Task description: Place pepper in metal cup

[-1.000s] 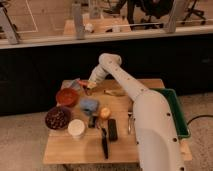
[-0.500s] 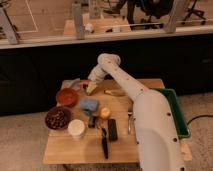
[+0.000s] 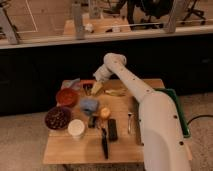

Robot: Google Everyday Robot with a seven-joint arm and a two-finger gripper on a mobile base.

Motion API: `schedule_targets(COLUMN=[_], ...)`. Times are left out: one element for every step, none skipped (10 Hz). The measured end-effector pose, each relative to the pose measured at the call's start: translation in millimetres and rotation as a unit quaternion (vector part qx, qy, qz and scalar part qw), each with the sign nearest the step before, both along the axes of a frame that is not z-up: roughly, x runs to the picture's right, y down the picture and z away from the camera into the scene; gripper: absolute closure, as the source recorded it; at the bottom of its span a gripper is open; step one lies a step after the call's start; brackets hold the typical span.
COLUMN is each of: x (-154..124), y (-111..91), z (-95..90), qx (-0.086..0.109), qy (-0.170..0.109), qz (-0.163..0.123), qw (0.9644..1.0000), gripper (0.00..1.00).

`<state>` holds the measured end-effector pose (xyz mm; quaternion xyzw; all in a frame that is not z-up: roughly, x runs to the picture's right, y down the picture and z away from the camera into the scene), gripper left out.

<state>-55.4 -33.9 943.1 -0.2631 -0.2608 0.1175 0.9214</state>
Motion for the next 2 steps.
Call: schedule_targets(x=[8.9, 16.3], y=[0.2, 0.6], z=[-3.7, -6.7], qx=[0.001, 0.003], qy=[-0.002, -0.005], qz=[0.004, 0.006], qw=[1.0000, 1.0000], gripper=[0.20, 0.20])
